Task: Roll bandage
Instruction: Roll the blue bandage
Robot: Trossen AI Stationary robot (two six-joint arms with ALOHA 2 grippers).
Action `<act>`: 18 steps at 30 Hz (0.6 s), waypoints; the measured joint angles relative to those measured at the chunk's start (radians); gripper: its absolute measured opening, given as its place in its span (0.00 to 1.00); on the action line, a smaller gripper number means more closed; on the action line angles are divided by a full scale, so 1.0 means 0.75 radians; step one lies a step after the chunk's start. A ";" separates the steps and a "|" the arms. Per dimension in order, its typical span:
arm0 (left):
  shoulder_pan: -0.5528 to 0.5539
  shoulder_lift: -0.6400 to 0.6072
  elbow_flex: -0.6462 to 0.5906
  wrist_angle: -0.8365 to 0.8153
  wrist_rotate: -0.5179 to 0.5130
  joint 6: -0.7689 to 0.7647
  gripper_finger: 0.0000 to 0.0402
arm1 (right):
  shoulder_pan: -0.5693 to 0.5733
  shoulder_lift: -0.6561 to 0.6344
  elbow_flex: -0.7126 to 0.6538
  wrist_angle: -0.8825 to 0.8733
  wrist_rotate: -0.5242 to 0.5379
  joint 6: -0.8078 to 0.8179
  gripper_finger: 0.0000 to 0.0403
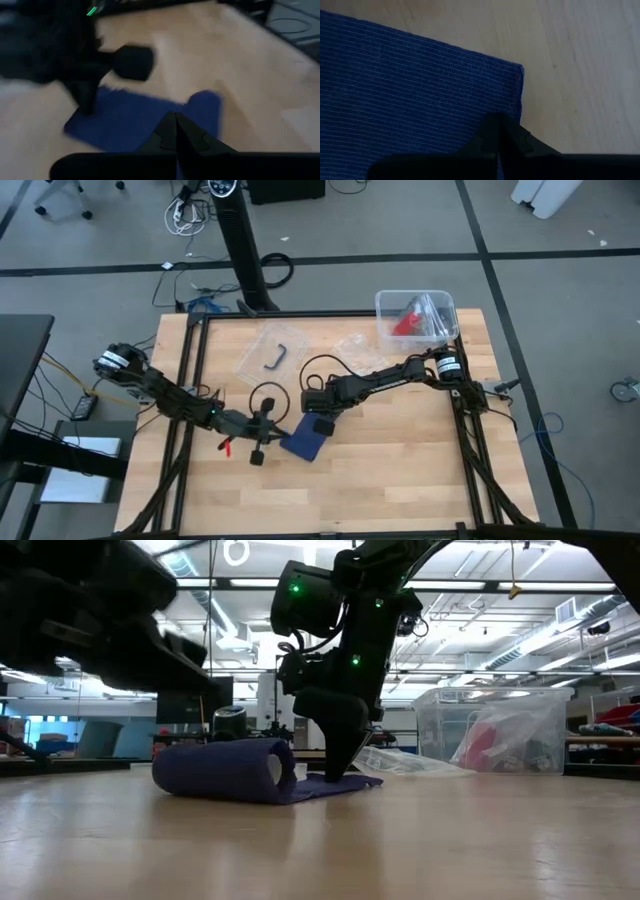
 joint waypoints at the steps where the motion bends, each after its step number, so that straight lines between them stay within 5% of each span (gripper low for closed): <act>1: 0.020 0.009 0.000 -0.009 0.020 -0.014 0.00 | 0.000 0.000 0.000 0.001 -0.001 -0.001 0.00; 18: 0.029 0.407 0.247 -0.135 0.374 -0.075 0.00 | -0.026 -0.006 -0.049 -0.005 0.024 -0.027 0.00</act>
